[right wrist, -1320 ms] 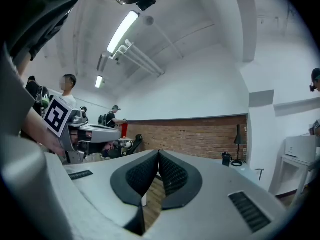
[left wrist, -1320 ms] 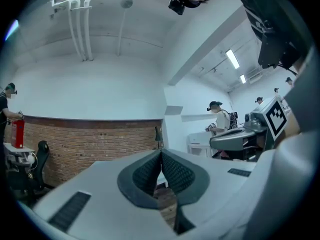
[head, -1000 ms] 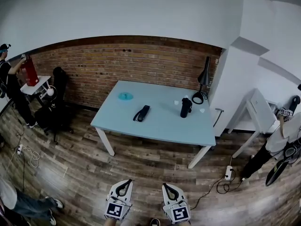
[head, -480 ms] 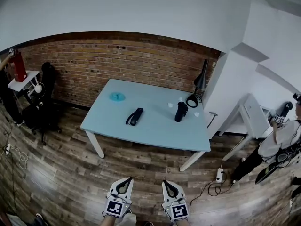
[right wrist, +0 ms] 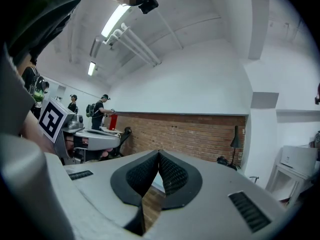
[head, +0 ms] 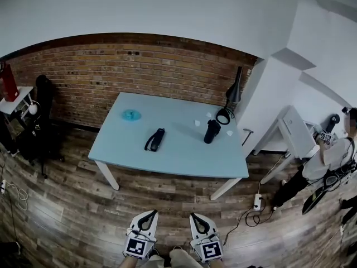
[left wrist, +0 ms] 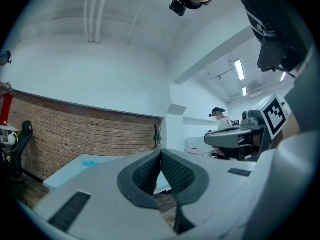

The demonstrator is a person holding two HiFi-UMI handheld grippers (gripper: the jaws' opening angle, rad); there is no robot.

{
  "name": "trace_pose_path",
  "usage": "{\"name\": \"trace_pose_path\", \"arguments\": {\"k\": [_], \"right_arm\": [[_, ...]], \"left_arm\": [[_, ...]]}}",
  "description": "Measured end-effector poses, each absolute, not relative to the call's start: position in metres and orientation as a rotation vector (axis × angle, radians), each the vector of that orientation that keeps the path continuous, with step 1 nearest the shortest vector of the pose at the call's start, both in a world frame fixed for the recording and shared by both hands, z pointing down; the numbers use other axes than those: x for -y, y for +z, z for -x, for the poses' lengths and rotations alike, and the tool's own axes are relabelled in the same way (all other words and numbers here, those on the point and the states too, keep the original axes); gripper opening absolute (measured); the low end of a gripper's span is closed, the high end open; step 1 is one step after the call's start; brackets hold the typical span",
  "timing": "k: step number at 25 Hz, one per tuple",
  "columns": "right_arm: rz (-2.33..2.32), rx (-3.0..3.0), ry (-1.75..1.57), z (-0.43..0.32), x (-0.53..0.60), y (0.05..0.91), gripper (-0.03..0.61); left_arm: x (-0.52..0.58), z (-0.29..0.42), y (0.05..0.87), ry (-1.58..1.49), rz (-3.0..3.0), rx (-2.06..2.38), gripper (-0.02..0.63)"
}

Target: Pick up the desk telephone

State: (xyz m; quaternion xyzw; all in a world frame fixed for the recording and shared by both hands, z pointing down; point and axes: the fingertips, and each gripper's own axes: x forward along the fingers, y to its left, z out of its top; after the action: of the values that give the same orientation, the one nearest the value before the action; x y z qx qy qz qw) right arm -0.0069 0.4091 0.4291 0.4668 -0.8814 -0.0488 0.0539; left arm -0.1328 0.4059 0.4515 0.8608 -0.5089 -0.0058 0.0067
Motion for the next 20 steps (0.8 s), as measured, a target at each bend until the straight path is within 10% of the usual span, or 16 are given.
{"name": "trace_pose_path", "arguments": {"k": [20], "right_arm": [[-1.427,2.767,-0.133,-0.062,-0.271,0.438,0.021]], "left_arm": [[-0.285,0.084,0.457,0.117,-2.618,1.699,0.028]]}}
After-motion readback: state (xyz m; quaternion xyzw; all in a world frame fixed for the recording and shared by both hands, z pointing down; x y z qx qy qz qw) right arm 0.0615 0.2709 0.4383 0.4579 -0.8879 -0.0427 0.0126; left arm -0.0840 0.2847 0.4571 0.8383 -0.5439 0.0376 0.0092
